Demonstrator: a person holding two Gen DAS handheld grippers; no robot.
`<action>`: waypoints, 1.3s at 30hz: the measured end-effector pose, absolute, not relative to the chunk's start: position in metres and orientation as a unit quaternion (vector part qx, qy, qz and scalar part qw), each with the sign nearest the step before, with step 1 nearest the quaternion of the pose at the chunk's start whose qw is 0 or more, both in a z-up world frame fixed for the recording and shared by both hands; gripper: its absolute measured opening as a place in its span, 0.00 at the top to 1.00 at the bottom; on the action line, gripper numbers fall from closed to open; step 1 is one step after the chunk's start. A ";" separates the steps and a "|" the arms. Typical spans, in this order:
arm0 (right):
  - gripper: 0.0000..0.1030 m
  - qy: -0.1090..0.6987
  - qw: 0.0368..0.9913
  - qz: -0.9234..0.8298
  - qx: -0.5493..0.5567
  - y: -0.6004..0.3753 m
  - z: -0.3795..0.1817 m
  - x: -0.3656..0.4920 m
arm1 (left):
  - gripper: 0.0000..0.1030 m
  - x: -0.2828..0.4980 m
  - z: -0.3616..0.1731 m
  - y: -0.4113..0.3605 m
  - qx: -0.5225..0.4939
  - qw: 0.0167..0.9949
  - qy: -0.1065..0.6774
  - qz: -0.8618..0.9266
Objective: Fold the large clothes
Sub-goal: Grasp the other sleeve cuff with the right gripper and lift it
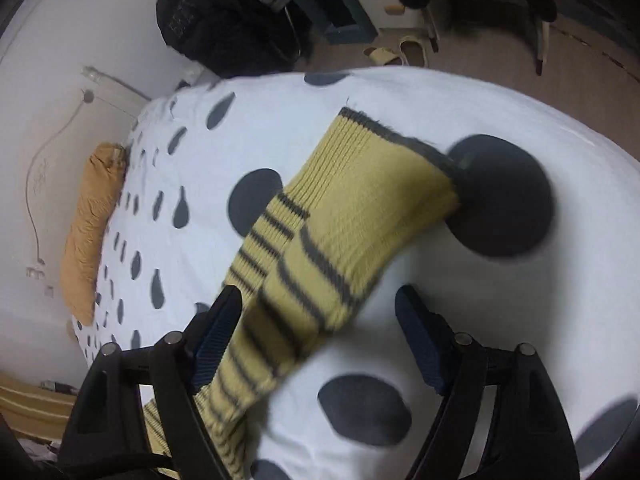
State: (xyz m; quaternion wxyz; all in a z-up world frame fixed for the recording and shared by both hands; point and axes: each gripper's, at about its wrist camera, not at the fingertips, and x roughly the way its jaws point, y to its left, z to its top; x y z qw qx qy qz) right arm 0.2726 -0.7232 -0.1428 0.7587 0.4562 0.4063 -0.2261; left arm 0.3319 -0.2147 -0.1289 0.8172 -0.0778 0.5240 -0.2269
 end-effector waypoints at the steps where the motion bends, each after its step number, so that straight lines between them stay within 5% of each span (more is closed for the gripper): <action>1: 0.65 0.412 0.760 -0.217 0.454 -0.726 -0.147 0.278 | 0.06 0.327 -0.130 -0.231 -0.077 0.814 0.525 -0.236; 3: 0.85 0.413 0.761 -0.211 0.453 -0.728 -0.152 0.281 | 0.06 0.319 -0.128 -0.263 -0.084 0.806 0.523 -0.265; 11: 0.87 0.336 0.825 -0.118 0.438 -0.708 -0.100 0.246 | 0.06 0.320 -0.137 -0.336 -0.178 0.750 0.557 -0.309; 15: 0.87 0.314 0.854 -0.049 0.413 -0.671 -0.046 0.228 | 0.18 0.319 -0.145 -0.344 -0.127 0.778 0.555 -0.268; 22: 0.87 0.310 0.868 0.063 0.383 -0.564 0.028 0.221 | 0.15 0.277 -0.095 -0.325 0.033 0.869 0.431 -0.239; 31: 0.87 0.369 0.838 0.207 0.346 -0.363 0.045 0.275 | 0.15 0.291 -0.078 -0.110 -0.068 0.887 0.443 -0.111; 39: 0.87 0.479 0.768 0.310 0.292 -0.143 -0.026 0.335 | 0.15 0.280 -0.101 0.125 -0.164 0.874 0.453 0.060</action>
